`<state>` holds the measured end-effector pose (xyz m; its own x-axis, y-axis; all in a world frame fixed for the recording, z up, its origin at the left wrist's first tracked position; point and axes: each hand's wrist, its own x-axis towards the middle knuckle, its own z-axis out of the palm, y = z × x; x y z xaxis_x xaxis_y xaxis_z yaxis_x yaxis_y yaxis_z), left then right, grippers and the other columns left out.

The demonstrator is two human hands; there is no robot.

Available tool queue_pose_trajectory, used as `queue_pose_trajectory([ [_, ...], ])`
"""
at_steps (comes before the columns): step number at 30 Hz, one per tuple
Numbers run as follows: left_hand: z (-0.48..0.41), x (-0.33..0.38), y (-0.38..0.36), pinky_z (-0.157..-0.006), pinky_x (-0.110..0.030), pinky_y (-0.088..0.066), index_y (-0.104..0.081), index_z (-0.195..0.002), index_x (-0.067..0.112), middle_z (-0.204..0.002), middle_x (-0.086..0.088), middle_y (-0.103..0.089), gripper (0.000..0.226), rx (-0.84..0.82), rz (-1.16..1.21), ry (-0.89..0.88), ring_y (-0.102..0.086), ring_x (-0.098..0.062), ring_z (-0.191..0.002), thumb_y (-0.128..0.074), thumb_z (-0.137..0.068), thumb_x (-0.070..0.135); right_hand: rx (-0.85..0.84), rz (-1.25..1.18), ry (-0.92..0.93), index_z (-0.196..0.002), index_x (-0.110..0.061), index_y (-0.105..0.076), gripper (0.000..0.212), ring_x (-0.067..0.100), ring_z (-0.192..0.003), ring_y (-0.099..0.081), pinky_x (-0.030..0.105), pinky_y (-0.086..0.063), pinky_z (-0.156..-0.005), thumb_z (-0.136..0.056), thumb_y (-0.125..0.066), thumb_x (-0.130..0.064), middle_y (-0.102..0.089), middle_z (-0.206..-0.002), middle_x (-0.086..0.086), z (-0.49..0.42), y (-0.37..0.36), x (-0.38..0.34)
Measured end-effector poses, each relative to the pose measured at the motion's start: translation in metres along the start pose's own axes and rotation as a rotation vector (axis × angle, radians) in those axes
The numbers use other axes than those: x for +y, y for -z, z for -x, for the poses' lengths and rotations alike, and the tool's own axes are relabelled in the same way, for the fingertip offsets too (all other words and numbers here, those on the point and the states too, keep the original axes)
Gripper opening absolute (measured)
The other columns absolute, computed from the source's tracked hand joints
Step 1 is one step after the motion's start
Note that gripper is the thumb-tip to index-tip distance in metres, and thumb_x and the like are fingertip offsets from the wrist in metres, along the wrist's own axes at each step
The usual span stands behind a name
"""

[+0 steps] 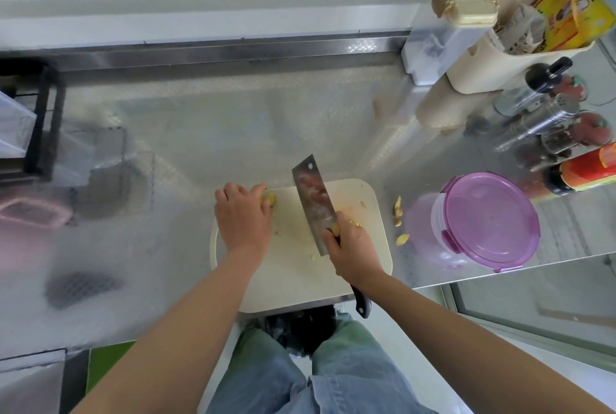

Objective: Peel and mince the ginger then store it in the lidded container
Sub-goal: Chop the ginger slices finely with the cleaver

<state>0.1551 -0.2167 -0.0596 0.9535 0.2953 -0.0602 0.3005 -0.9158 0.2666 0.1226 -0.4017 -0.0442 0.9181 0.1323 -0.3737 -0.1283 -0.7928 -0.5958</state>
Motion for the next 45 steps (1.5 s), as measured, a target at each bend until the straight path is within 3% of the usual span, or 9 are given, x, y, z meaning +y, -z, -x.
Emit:
queue_pose_trajectory([
  [3, -0.008, 0.004, -0.001, -0.080, -0.036, -0.036, -0.073, -0.105, 0.027, -0.102, -0.008, -0.052, 0.019, -0.026, -0.033, -0.013, -0.041, -0.028, -0.098, -0.067, -0.087, 0.031, -0.022, -0.010, -0.026, -0.093, -0.017, -0.039, 0.009, 0.029, -0.057, -0.052, 0.049, -0.053, -0.053, -0.099, -0.044, -0.022, -0.043, -0.061, -0.002, -0.002, 0.000, -0.003],
  [9, -0.010, 0.005, -0.003, -0.078, -0.035, -0.037, -0.077, -0.089, 0.020, -0.098, -0.004, -0.055, 0.011, -0.068, -0.010, -0.043, -0.043, -0.027, -0.095, -0.075, -0.079, 0.025, -0.036, -0.009, -0.052, -0.092, -0.018, -0.038, 0.011, 0.030, -0.059, -0.055, 0.050, -0.053, -0.055, -0.099, -0.045, -0.023, -0.042, -0.062, -0.005, -0.002, 0.003, 0.000],
  [16, -0.001, 0.012, -0.003, -0.064, -0.030, -0.034, -0.076, -0.089, 0.014, -0.079, -0.007, -0.063, 0.010, -0.105, 0.343, -0.115, -0.054, -0.027, -0.081, -0.070, -0.083, 0.020, -0.010, -0.019, -0.062, -0.101, -0.013, -0.044, 0.013, 0.034, -0.065, -0.059, 0.050, -0.054, -0.058, -0.099, -0.044, -0.026, -0.047, -0.067, -0.001, 0.001, 0.004, 0.001],
  [19, 0.015, 0.026, 0.000, -0.065, -0.027, -0.042, -0.077, -0.094, 0.014, -0.084, -0.004, -0.072, 0.014, -0.208, 0.480, -0.129, -0.062, -0.018, -0.074, -0.069, -0.084, 0.019, 0.010, 0.003, -0.058, -0.103, -0.011, -0.045, 0.016, 0.033, -0.062, -0.059, 0.047, -0.054, -0.057, -0.099, -0.044, -0.027, -0.053, -0.069, 0.005, 0.006, 0.006, 0.001],
  [23, 0.046, 0.033, -0.007, -0.069, -0.030, -0.050, -0.076, -0.090, 0.016, -0.086, -0.001, -0.073, 0.013, -0.358, 0.489, 0.034, -0.065, -0.018, -0.079, -0.070, -0.083, 0.025, 0.023, 0.028, -0.038, -0.114, -0.011, -0.046, 0.022, 0.029, -0.057, -0.057, 0.040, -0.052, -0.051, -0.098, -0.044, -0.026, -0.056, -0.071, 0.005, 0.017, 0.006, 0.002],
  [28, 0.080, 0.027, -0.017, -0.067, -0.024, -0.039, -0.074, -0.088, 0.023, -0.085, 0.009, -0.069, 0.011, -0.389, 0.544, 0.284, -0.060, -0.011, -0.080, -0.072, -0.082, 0.032, 0.000, 0.140, -0.031, -0.110, -0.006, -0.047, 0.024, 0.029, -0.064, -0.052, 0.036, -0.041, -0.053, -0.099, -0.044, -0.028, -0.059, -0.077, 0.013, 0.033, 0.002, 0.007],
  [32, 0.088, 0.032, -0.022, -0.071, -0.031, -0.054, -0.074, -0.078, 0.023, -0.071, 0.003, -0.072, 0.009, -0.367, 0.684, 0.466, -0.069, -0.017, -0.071, -0.077, -0.078, 0.031, -0.026, 0.214, -0.025, -0.107, -0.007, -0.046, 0.022, 0.026, -0.066, -0.047, 0.032, -0.027, -0.050, -0.100, -0.040, -0.027, -0.052, -0.073, 0.008, 0.042, 0.001, 0.011],
  [39, 0.089, 0.041, -0.029, -0.073, -0.031, -0.055, -0.067, -0.064, 0.028, -0.070, 0.000, -0.073, 0.020, -0.377, 0.738, 0.537, -0.070, -0.022, -0.072, -0.081, -0.073, 0.039, -0.019, 0.249, 0.002, -0.107, -0.008, -0.045, 0.021, 0.028, -0.065, -0.048, 0.032, -0.030, -0.053, -0.100, -0.039, -0.027, -0.056, -0.075, 0.010, 0.045, 0.007, 0.011],
  [45, 0.083, 0.041, -0.031, -0.075, -0.036, -0.057, -0.068, -0.064, 0.025, -0.069, -0.001, -0.072, 0.018, -0.388, 0.729, 0.578, -0.070, -0.024, -0.072, -0.078, -0.075, 0.034, -0.039, 0.293, 0.042, -0.108, -0.010, -0.044, 0.020, 0.027, -0.065, -0.045, 0.032, -0.024, -0.051, -0.101, -0.039, -0.028, -0.048, -0.071, 0.005, 0.044, 0.009, 0.007],
])
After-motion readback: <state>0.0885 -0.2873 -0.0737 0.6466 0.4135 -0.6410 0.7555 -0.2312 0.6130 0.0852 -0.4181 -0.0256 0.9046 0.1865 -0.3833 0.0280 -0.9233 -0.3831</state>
